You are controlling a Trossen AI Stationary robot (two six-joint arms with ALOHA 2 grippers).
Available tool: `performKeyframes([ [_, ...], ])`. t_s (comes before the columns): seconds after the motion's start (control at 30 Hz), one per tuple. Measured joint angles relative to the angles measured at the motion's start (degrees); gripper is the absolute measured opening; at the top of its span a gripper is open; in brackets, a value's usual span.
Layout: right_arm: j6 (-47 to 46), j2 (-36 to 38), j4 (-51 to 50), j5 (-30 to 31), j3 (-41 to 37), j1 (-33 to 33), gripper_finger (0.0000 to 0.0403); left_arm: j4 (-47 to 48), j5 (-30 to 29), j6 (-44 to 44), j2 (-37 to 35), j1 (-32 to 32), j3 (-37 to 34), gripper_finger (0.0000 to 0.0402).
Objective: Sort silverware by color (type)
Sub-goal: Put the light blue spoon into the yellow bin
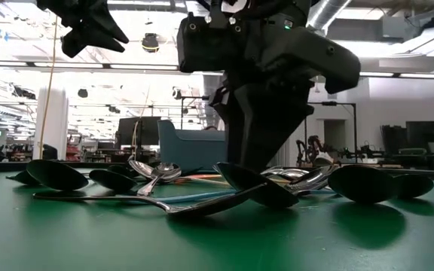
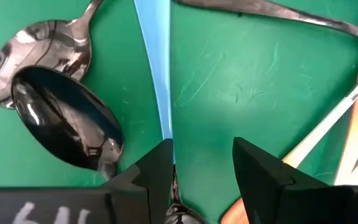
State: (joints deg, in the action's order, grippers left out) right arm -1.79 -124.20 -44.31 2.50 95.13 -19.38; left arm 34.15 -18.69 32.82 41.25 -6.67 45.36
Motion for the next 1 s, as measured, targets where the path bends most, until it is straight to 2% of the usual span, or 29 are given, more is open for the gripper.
performKeyframes([
  [0.7, -3.18, -3.15, -0.79, 0.38, 0.31, -0.94, 0.017, 1.25, 0.93, 0.0, 0.0, 0.01, 0.0, 0.01],
  [0.83, -4.21, -3.1, -1.3, 1.27, 0.22, -0.78, 0.013, 1.27, 0.95, 0.0, 0.0, 0.01, 0.0, 0.01],
  [1.0, -4.23, -3.13, -1.76, 1.26, 0.2, -0.67, 0.0046, 1.27, 0.95, 0.42, 0.0, 0.01, 0.0, 0.01],
])
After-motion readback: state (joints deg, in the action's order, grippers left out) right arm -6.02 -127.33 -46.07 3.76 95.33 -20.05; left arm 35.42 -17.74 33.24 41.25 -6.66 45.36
